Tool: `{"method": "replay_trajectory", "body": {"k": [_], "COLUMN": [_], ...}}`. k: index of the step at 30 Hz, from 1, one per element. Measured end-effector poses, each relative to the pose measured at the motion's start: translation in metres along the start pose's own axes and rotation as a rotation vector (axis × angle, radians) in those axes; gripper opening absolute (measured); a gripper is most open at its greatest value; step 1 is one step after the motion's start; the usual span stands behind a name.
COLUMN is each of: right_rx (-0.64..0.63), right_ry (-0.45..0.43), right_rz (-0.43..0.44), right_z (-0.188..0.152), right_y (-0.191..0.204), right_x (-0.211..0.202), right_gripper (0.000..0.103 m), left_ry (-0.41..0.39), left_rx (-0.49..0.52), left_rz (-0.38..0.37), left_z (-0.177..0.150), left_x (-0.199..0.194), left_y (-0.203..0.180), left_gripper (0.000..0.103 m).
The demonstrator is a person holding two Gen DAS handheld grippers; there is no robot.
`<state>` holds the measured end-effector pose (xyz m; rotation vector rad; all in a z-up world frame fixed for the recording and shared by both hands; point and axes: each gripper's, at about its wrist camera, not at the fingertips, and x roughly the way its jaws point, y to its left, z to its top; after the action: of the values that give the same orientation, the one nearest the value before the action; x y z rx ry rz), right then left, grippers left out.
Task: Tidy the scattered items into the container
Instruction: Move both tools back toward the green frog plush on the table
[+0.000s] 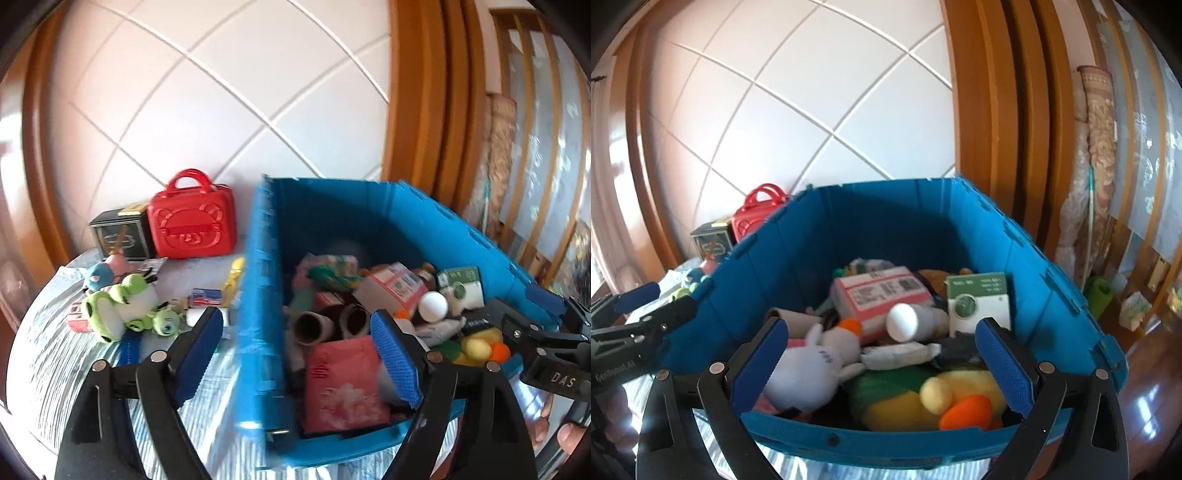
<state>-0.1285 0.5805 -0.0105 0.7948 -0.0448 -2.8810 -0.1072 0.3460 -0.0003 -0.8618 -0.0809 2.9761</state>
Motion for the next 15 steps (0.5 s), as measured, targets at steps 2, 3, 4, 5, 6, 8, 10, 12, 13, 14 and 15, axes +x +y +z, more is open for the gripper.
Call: {"method": "replay_trajectory", "body": {"k": [2, 3, 4, 5, 6, 8, 10, 12, 13, 14, 15], "right_rx": [-0.016, -0.025, -0.031, -0.037, -0.04, -0.044, -0.052, -0.059, -0.058, -0.055, -0.056], "right_ry": [-0.013, -0.021, -0.027, -0.033, -0.04, -0.05, -0.062, -0.078, -0.084, -0.088, -0.091], "right_rz": [0.008, 0.012, 0.017, 0.023, 0.03, 0.041, 0.054, 0.058, 0.061, 0.067, 0.076], "right_z": [0.005, 0.007, 0.009, 0.01, 0.012, 0.015, 0.018, 0.021, 0.023, 0.024, 0.026], "right_y": [0.014, 0.022, 0.03, 0.038, 0.049, 0.07, 0.094, 0.124, 0.139, 0.154, 0.172], "right_x": [-0.003, -0.005, -0.006, -0.007, -0.007, -0.007, -0.006, -0.004, -0.003, -0.001, 0.002], "right_gripper": [0.103, 0.103, 0.103, 0.103, 0.103, 0.103, 0.103, 0.103, 0.103, 0.103, 0.103], "left_ry": [-0.024, -0.035, -0.045, -0.054, -0.055, -0.053, -0.046, -0.032, -0.027, -0.026, -0.022], "left_rx": [-0.023, -0.038, -0.05, -0.065, -0.074, -0.095, -0.105, -0.111, -0.119, -0.128, -0.139], "left_rz": [0.016, 0.021, 0.023, 0.024, 0.026, 0.034, 0.047, 0.074, 0.09, 0.1, 0.109], "left_z": [0.001, 0.001, 0.0, -0.001, -0.002, -0.004, -0.008, -0.011, -0.013, -0.016, -0.018], "left_x": [-0.006, -0.008, -0.009, -0.011, -0.012, -0.011, -0.011, -0.01, -0.011, -0.012, -0.012], "left_y": [0.018, 0.029, 0.038, 0.052, 0.062, 0.092, 0.124, 0.156, 0.179, 0.198, 0.215], "left_gripper": [0.082, 0.082, 0.082, 0.082, 0.082, 0.082, 0.082, 0.082, 0.082, 0.082, 0.082]}}
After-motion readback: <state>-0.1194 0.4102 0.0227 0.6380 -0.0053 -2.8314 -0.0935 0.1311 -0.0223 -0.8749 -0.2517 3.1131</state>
